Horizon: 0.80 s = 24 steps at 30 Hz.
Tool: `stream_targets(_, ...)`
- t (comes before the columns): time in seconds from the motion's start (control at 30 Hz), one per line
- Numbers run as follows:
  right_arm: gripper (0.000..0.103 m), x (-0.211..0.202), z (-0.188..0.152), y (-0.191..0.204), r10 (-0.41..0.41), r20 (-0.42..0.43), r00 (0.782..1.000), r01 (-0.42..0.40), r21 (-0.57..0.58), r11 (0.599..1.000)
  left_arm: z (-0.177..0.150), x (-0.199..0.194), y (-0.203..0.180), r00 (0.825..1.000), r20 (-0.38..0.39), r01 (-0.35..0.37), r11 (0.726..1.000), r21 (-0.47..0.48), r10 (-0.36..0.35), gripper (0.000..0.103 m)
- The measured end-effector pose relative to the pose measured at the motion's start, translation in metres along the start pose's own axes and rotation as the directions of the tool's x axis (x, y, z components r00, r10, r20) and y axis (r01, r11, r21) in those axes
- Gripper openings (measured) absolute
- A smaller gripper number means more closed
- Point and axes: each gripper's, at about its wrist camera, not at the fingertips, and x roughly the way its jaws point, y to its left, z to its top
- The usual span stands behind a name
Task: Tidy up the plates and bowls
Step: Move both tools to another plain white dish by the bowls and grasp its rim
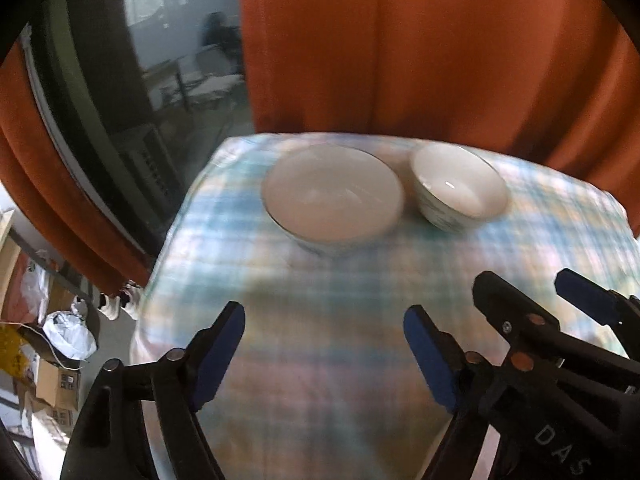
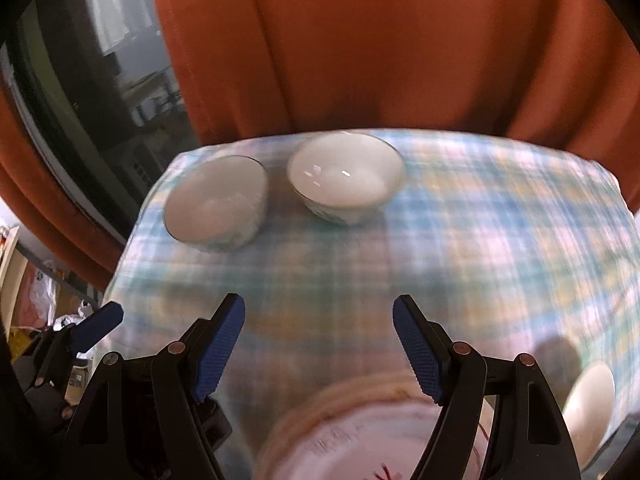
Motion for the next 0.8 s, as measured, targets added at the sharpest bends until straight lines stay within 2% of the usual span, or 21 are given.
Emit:
stream_targets(0.1, 0.079, 0.016, 0.017, 0.011, 0.009, 0.000, 1.000, -0.009, -0.012, 1.000, 0.014, 0.013, 0.010, 1.000, -0.011, -0.008, 0.999, -0.033, 0.008, 0.076)
stream_targets(0.27, 0.078, 0.039, 0.041, 0.022, 0.029, 0.004, 1.000, -0.029, -0.008, 1.000, 0.036, 0.030, 0.016, 0.999, 0.002, -0.038, 0.999, -0.018, 0.038, 0.075)
stream_targets(0.53, 0.065, 0.080, 0.080, 0.042, 0.044, 0.005, 0.999, -0.043, -0.035, 0.998, 0.065, 0.062, 0.023, 0.999, 0.005, -0.044, 0.999, -0.026, 0.044, 0.065)
stream_targets(0.63, 0.063, 0.094, 0.088, 0.043, 0.046, -0.006, 0.999, -0.046, -0.026, 0.999, 0.071, 0.077, 0.025, 0.999, -0.017, -0.037, 0.999, -0.035, 0.037, 0.065)
stream_targets(0.73, 0.055, 0.110, 0.094, 0.045, 0.056, -0.033, 0.998, -0.057, -0.022, 0.998, 0.075, 0.092, 0.026, 0.999, -0.047, -0.015, 0.999, -0.046, 0.013, 0.059)
stream_targets(0.8, 0.054, 0.121, 0.098, 0.045, 0.058, -0.053, 0.997, -0.059, -0.012, 0.998, 0.077, 0.098, 0.026, 0.998, -0.060, -0.008, 0.999, -0.049, 0.005, 0.054)
